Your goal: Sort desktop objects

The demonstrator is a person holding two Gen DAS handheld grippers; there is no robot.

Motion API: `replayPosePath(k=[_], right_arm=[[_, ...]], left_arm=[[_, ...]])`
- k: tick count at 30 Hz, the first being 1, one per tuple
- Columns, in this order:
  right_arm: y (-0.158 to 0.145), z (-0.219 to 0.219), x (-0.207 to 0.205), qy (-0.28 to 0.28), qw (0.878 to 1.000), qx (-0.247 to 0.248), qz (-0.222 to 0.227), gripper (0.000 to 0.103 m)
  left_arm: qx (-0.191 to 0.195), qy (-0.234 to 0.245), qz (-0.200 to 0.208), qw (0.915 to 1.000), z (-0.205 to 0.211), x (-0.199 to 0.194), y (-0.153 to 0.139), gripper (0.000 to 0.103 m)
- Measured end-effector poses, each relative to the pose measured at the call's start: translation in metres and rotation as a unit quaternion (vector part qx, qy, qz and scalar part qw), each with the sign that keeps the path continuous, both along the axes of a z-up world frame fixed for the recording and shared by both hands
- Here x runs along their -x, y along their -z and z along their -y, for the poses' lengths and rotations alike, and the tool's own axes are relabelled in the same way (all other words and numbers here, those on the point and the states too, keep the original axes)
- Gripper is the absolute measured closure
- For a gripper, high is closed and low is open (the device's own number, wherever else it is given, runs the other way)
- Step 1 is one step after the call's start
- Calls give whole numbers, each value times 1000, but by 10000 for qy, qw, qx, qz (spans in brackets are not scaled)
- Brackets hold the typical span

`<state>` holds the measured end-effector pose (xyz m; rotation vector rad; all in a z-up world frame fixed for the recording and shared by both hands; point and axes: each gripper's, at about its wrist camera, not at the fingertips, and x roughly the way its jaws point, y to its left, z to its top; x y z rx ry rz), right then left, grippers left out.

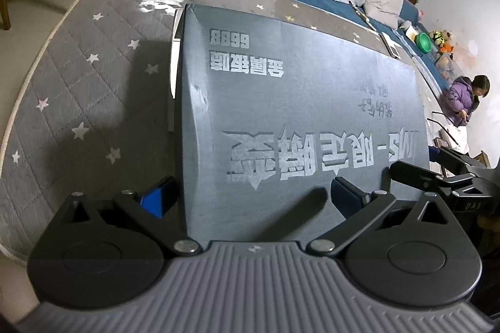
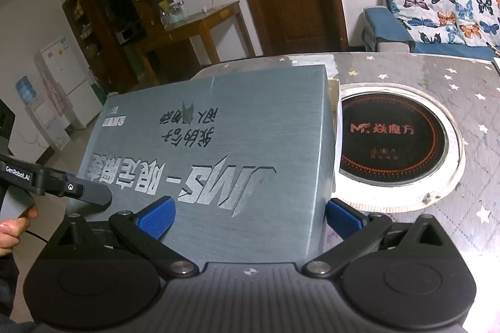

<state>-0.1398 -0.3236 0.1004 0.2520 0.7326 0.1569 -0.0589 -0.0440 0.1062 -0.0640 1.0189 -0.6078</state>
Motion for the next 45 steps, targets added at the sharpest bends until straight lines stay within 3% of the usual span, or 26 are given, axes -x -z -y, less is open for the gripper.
replayPosePath(k=[31, 45], right_arm=[[-35, 37, -107, 139, 9998, 147, -51, 0], [-15, 55, -158, 186, 9995, -16, -272, 0]], left_arm=[[27, -80, -161, 9998, 46, -114, -30, 0], [-58, -239, -428, 9988, 58, -161, -12, 0]])
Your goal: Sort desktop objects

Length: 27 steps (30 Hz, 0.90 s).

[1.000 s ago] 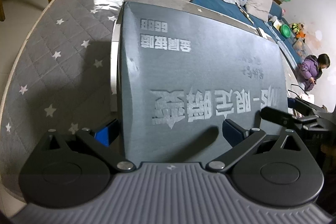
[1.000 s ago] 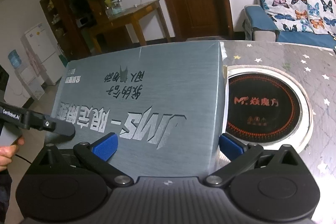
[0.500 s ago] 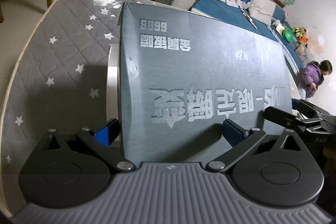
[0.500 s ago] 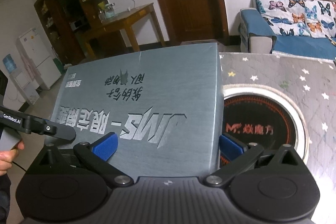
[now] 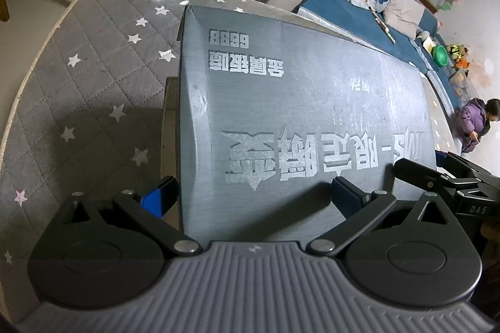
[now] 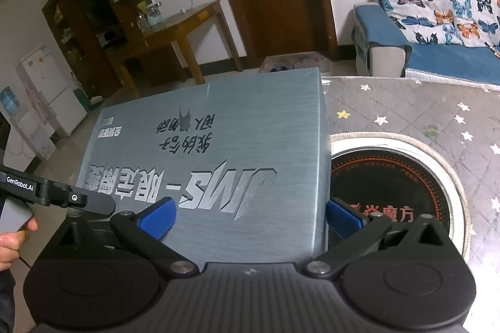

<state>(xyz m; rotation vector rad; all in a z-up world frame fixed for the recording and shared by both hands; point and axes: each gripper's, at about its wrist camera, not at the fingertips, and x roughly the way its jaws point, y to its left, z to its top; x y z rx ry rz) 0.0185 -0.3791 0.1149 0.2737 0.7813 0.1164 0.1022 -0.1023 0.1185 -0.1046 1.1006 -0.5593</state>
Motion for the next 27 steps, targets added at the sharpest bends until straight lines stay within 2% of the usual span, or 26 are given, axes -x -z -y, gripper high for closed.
replayPosePath(k=[10, 27], right_arm=[[14, 10, -26, 57, 9997, -176, -179, 0], [36, 22, -26, 171, 9982, -522, -243, 0]], left_arm=[[44, -75, -240, 9997, -2, -23, 14, 0], [-111, 39, -24, 9999, 0, -20, 15, 0]])
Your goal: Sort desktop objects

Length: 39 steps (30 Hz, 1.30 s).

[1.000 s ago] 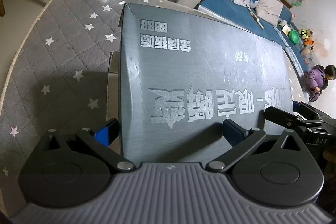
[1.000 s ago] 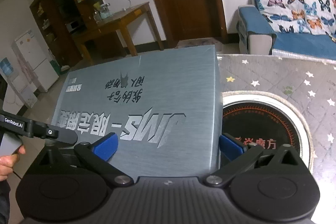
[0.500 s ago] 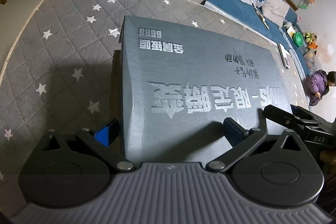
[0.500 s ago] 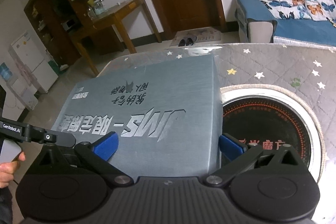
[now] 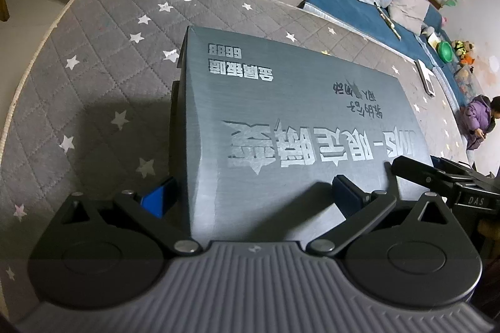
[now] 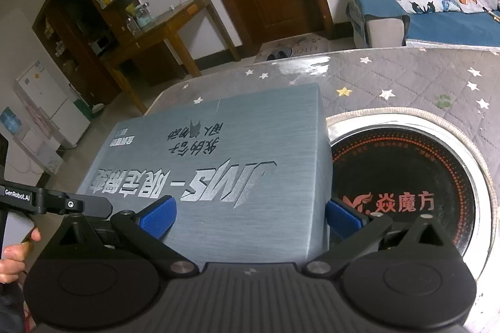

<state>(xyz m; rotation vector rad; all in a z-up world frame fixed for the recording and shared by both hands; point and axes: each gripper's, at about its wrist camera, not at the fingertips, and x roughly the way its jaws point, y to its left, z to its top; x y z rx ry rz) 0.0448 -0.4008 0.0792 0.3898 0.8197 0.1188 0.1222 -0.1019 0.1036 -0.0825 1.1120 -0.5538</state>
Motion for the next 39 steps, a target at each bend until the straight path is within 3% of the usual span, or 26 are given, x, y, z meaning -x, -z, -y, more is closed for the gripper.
replayPosePath(k=[12, 39], right_arm=[[6, -2, 0, -48, 10000, -51, -21, 0], [23, -11, 2, -72, 9996, 262, -93, 0]], left_arm=[[-93, -20, 144, 9999, -3, 8, -3, 0], [5, -213, -104, 9997, -9, 1, 27, 0]])
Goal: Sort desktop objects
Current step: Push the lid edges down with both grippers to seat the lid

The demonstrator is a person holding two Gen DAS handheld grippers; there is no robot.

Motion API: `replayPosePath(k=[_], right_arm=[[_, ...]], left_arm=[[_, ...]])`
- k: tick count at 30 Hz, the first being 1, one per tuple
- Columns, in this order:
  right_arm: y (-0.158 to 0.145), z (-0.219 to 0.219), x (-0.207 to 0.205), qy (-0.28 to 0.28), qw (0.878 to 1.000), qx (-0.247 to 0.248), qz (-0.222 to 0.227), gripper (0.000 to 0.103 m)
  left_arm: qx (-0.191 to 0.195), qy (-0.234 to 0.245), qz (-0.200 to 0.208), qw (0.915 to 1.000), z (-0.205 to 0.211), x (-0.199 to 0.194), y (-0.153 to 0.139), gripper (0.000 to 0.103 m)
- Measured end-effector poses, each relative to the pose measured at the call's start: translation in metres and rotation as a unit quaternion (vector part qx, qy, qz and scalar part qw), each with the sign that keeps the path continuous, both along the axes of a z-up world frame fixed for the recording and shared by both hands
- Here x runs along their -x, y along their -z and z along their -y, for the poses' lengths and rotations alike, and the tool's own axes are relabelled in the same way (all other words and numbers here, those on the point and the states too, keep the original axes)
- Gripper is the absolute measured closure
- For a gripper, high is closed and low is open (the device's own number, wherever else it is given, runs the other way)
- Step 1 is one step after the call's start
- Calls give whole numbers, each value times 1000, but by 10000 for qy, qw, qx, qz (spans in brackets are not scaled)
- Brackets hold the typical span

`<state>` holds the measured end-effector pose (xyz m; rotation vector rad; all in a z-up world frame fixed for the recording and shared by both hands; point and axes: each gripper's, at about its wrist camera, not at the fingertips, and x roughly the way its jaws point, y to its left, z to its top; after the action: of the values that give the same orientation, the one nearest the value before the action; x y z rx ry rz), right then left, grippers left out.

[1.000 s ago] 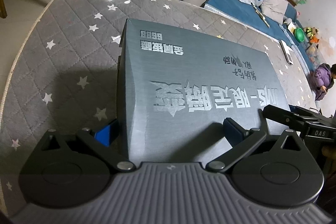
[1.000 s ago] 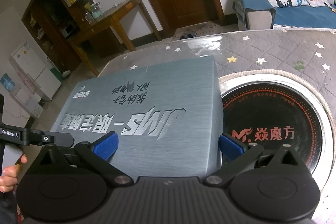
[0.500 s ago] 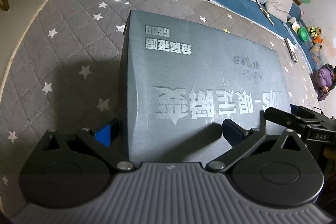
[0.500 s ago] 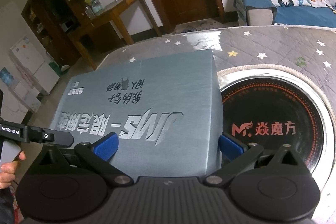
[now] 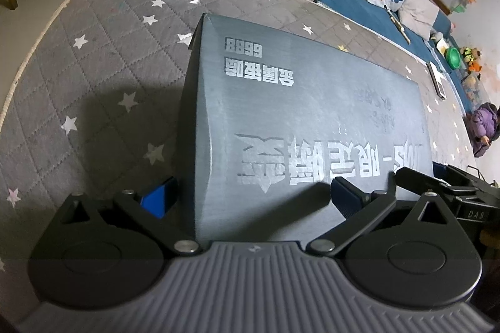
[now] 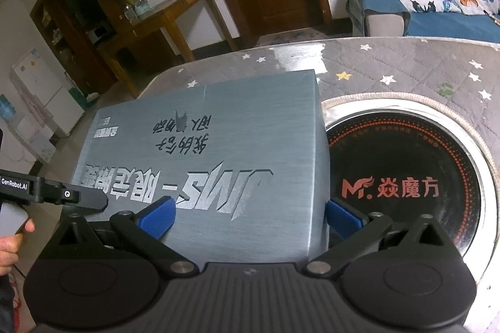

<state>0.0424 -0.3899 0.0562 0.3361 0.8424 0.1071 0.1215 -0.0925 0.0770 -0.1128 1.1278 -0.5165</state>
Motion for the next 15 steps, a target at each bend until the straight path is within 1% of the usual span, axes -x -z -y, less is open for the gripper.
replayPosePath(k=[5, 10, 15], right_arm=[[-1, -3, 1, -27, 9999, 122, 29, 0], [-2, -11, 7, -126, 9994, 321, 93, 0], [1, -11, 20, -188, 9994, 275, 129, 0]], left_arm=[[92, -81, -95, 9999, -6, -1, 4, 0], [154, -84, -30, 9998, -14, 6, 6, 0], [195, -111, -36, 9997, -23, 16, 12, 0]])
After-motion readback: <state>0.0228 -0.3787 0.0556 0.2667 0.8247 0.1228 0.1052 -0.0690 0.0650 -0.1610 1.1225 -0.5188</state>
